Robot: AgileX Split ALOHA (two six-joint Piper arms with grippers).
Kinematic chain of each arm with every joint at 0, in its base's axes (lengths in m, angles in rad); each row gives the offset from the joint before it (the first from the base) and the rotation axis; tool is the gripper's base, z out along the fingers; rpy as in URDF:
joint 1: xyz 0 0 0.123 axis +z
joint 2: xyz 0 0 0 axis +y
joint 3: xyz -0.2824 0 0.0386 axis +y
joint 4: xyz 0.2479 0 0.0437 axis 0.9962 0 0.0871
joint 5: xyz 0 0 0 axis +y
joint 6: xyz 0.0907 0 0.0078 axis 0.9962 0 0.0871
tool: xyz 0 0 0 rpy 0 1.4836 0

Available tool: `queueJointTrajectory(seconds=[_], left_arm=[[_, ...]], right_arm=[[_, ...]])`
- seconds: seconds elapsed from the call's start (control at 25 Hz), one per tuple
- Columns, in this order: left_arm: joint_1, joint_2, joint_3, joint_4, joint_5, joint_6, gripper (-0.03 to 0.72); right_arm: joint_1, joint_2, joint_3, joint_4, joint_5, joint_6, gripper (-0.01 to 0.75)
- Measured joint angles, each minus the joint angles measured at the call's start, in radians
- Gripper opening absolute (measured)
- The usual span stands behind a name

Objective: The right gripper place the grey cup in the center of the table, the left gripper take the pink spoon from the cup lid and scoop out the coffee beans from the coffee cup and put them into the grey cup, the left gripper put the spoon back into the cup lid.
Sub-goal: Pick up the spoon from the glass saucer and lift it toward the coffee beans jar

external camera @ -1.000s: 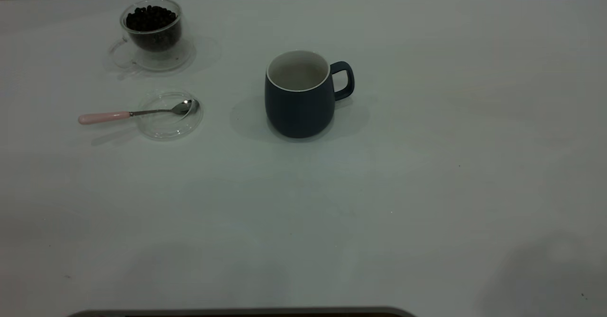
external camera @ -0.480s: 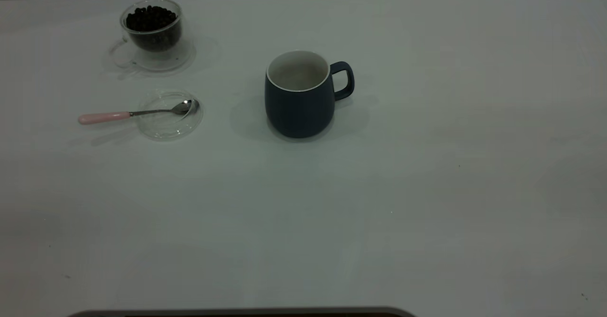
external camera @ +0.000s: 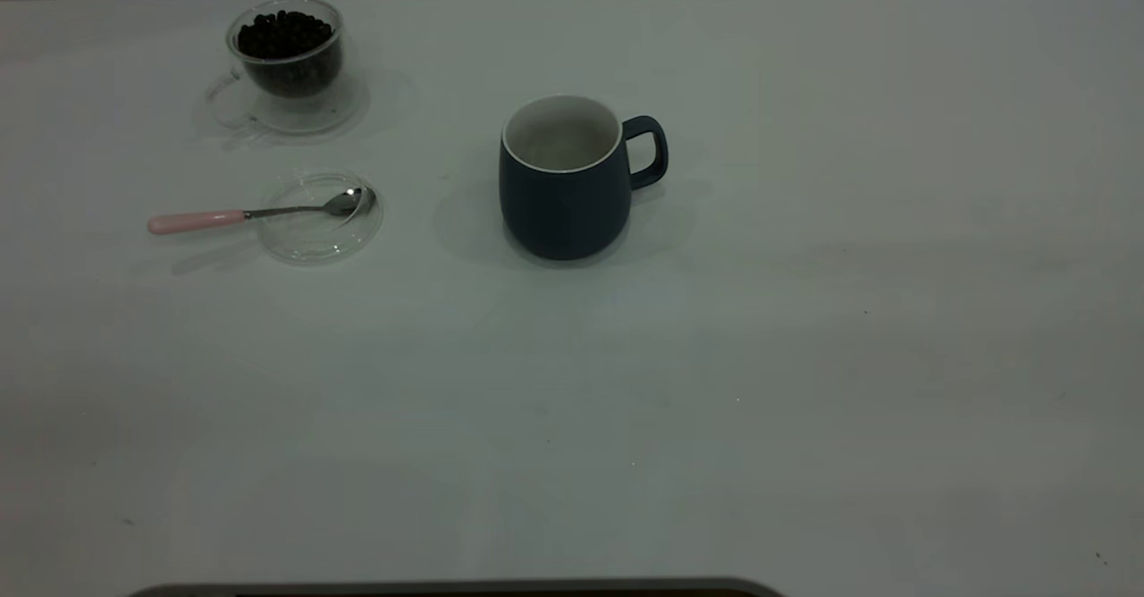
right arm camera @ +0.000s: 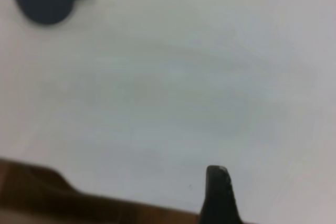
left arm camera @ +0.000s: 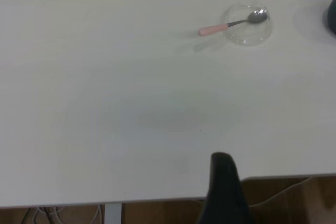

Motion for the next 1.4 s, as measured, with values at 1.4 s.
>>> queueJointTrajectory(seconds=[1.4], left_arm=[[0.0,0.0,0.0,0.0,0.0,0.0,0.586]], right_arm=[[-0.04,-0.078,0.0,-0.02,0.002,0.006,0.588]])
